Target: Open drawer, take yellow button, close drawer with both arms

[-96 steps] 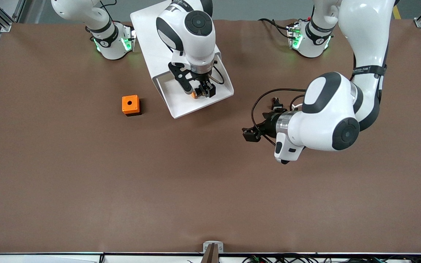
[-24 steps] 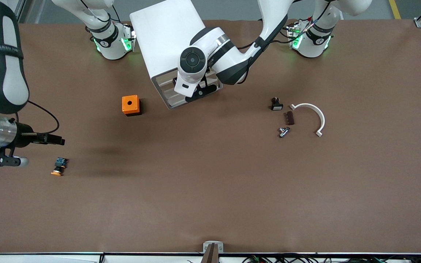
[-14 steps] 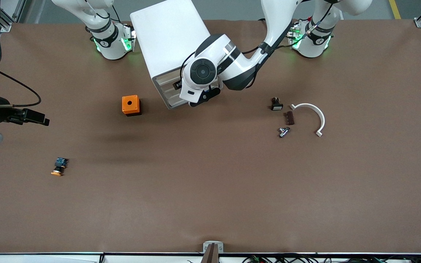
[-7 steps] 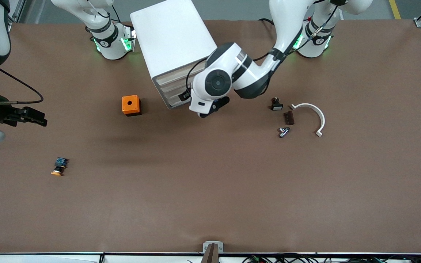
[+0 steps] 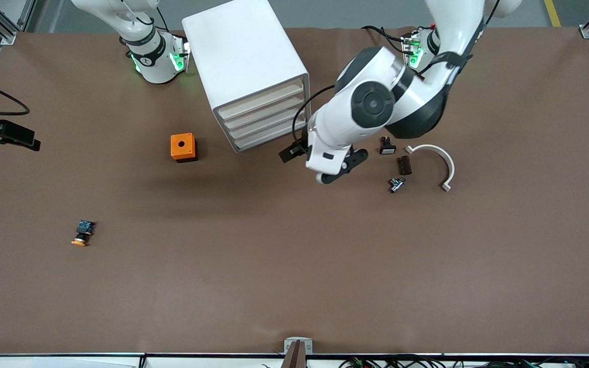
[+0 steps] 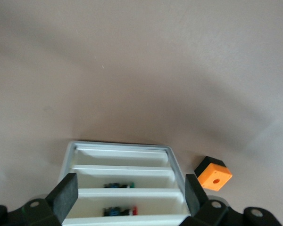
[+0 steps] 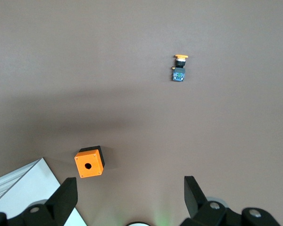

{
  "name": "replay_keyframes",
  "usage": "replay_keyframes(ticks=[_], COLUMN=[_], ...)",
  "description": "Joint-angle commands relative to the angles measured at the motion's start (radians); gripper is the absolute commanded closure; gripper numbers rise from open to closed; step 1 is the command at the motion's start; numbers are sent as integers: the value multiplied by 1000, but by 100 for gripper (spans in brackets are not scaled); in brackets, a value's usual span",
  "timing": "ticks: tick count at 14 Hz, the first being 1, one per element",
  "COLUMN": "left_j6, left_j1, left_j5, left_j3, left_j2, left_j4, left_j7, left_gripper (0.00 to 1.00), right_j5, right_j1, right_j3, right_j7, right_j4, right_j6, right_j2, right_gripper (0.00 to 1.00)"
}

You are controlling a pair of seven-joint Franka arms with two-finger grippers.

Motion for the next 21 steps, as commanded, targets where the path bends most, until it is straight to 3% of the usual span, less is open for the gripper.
replay_keyframes(ticks=[1,5,8,10,14,18,21], left_j6=[-122,-304,-356,-379,-381,-356,-300], left_j1=[90,213,299,352,477,478,483], left_j5=[22,88,130,138,143,259,264], left_j3=[-1,-4,-5,-5,-1,45,131], left_j2=[-93,-186,-223,-258,-380,-456,-495], left_j4=[-23,-32,-38,-64,-190,-279,-316], left_j7=[158,334,434,517,770,899,1077], left_gripper=[0,0,0,0,0,0,0], right_j5=[17,26,25,25,23,23,25], right_j1=[-16,-17,-16,-17,-23,-25,-22], right_j3=[10,10,10,8,8,8,8], right_j7=[9,9,9,10,7,7,7], right_j4=[18,-22,-129,-134,-168,-191,-216], right_j6=[-21,-35,16,8,24,40,53], right_j2=[1,-40,-120,-126,-155,-178,-200], right_gripper=[0,0,0,0,0,0,0])
